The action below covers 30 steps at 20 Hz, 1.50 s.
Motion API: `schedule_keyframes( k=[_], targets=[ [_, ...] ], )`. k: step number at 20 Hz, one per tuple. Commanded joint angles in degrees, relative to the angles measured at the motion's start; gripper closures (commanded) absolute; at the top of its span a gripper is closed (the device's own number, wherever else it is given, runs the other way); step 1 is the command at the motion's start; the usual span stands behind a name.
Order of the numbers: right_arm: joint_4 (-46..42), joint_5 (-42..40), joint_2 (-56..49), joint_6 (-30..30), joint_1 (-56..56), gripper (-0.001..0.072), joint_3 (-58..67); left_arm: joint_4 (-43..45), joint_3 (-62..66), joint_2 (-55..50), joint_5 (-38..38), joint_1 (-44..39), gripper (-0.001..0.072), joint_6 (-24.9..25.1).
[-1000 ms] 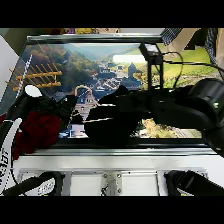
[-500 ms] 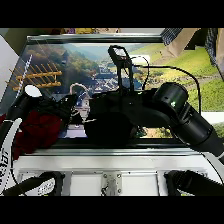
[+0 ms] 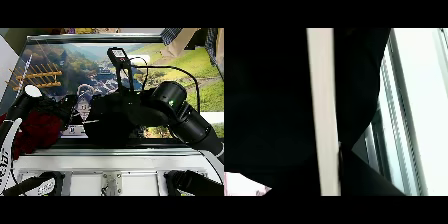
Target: Fold the clothes and pants, and hang the long-sleeved shirts on hangers.
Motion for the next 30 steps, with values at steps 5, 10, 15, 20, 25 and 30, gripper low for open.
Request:
schedule_keyframes(
  k=[5,10,15,20,25,30],
  targets=[
    [6.7,-7.9,4.4,-10.8,-12.0,0.0181,0.1,0.1,0.0,0.0,-0.5,0.0,0.0682,0.1],
    [21.8,-19.1,8.3,-30.2,-30.4,0.0181,0.0,0.1,0.0,0.0,-0.5,0.0,0.0682,0.1],
    [38.3,-31.0,9.4,-48.5,-51.4,0.0182,-4.0,0.1,0.0,0.0,-0.8,0.0,0.0682,-1.0],
    [54.4,-29.6,12.7,-63.6,-64.8,0.0193,-21.6,0.1,0.0,0.0,-1.7,0.0,0.0682,-1.9],
    [61.7,-31.0,11.5,-73.3,-68.0,0.0193,-29.9,0.1,0.0,0.0,-2.0,0.0,0.0682,-2.9],
    [63.9,-36.0,8.9,-78.2,-64.7,0.0192,-30.1,0.2,0.0,0.0,-3.6,0.0,0.0682,-4.5]
  ],
)
